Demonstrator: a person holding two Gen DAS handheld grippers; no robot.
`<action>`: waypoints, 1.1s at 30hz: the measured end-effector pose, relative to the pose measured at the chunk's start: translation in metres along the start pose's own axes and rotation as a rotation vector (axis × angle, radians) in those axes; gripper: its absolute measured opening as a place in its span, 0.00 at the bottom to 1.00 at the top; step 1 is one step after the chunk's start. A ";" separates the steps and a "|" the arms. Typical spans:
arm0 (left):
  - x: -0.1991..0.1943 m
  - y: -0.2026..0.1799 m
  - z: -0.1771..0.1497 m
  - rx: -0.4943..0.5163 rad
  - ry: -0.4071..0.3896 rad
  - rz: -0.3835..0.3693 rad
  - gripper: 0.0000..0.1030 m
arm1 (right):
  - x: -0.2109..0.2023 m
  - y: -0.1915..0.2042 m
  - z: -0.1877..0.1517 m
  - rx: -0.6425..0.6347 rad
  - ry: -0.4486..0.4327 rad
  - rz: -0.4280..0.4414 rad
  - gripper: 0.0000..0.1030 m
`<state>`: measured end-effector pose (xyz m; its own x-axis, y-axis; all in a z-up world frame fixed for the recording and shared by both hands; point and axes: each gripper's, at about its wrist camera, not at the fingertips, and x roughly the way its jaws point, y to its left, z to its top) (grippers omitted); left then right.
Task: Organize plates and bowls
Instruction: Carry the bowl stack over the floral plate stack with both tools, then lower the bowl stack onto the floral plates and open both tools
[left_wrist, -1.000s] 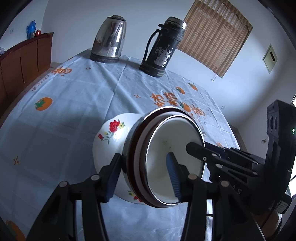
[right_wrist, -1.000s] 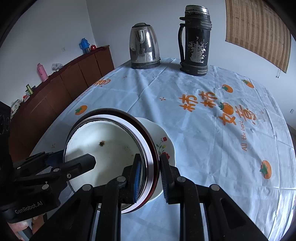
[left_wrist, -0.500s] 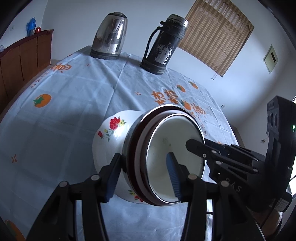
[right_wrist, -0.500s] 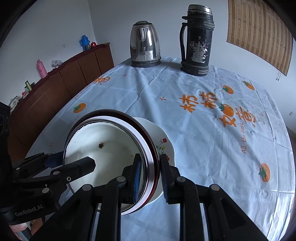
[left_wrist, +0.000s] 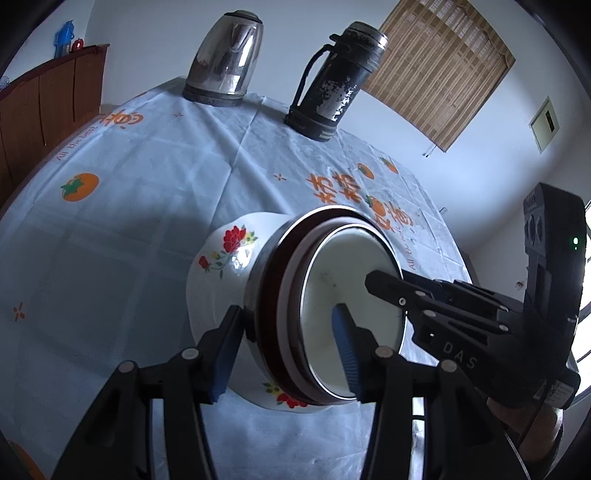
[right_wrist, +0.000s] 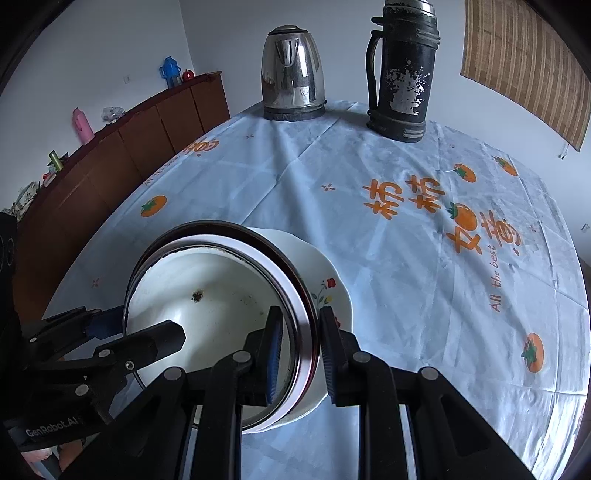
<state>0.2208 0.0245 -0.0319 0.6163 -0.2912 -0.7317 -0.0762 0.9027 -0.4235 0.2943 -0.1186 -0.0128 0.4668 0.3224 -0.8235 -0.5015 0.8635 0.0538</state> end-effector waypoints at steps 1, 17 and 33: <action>0.001 0.001 0.001 0.000 0.000 -0.002 0.46 | 0.002 0.000 0.001 0.001 0.002 0.001 0.21; 0.017 0.017 0.008 -0.050 0.023 -0.066 0.48 | 0.022 -0.002 0.013 -0.031 0.038 -0.007 0.21; 0.012 0.010 0.005 0.047 -0.051 -0.033 0.50 | 0.016 0.004 -0.006 -0.039 -0.101 -0.059 0.21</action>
<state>0.2308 0.0312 -0.0420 0.6570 -0.3057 -0.6891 -0.0189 0.9072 -0.4204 0.2954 -0.1120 -0.0287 0.5669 0.3105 -0.7631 -0.4978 0.8671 -0.0170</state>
